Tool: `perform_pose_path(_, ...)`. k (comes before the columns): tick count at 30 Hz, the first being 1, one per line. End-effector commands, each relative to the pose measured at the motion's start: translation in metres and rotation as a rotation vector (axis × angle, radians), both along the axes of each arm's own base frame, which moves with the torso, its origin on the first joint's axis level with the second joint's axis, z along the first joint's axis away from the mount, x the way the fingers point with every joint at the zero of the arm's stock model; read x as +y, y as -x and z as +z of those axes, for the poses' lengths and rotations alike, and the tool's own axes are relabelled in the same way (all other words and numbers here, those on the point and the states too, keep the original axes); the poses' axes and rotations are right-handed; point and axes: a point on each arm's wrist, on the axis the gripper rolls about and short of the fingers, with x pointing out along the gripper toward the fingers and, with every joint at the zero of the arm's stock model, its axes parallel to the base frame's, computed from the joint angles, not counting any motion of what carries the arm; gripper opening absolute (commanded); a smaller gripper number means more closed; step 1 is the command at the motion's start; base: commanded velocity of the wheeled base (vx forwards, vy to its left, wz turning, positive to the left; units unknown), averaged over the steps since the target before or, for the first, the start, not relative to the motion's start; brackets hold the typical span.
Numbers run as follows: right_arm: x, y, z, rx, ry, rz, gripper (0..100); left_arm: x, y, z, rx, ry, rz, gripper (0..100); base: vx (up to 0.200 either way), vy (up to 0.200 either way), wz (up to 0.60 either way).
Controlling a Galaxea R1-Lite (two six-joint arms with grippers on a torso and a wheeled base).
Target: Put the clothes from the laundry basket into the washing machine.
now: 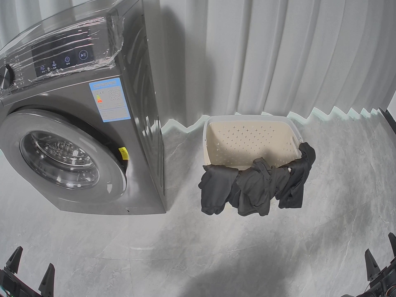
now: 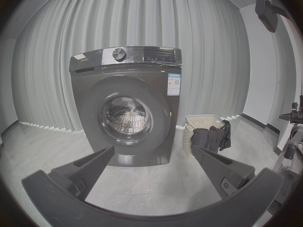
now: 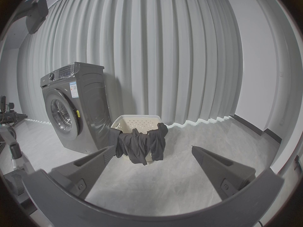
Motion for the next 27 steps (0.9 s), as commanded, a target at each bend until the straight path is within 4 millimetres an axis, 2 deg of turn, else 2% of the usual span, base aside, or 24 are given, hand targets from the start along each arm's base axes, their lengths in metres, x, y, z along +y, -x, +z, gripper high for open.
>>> perform_pose_path(1, 0.0000, -0.0001, -0.0053, 0.002, 0.000, 0.001, 100, 0.0001, 0.0001, -0.0050, 0.000, -0.007, 0.005, 100, 0.000, 0.200, 0.00)
perform_pose_path(5, 0.0000, -0.0001, -0.0053, 0.002, 0.000, 0.000, 100, 0.0001, 0.0001, -0.0050, 0.000, -0.005, 0.004, 100, 0.000, 0.000, 0.00)
perform_pose_path(14, 0.0000, -0.0001, -0.0051, 0.000, 0.000, 0.001, 100, 0.0001, 0.0001, -0.0050, 0.000, -0.005, 0.004, 100, 0.000, 0.000, 0.60)
perform_pose_path(22, 0.0000, -0.0001, -0.0051, 0.000, -0.001, 0.001, 100, 0.0001, 0.0001, -0.0050, 0.000, -0.001, 0.002, 100, 0.000, 0.000, 0.00)
perform_pose_path(27, 0.0000, -0.0001, -0.0051, 0.000, -0.001, 0.001, 100, 0.0001, 0.0001, -0.0050, 0.000, 0.001, 0.001, 100, 0.000, 0.200, 0.00)
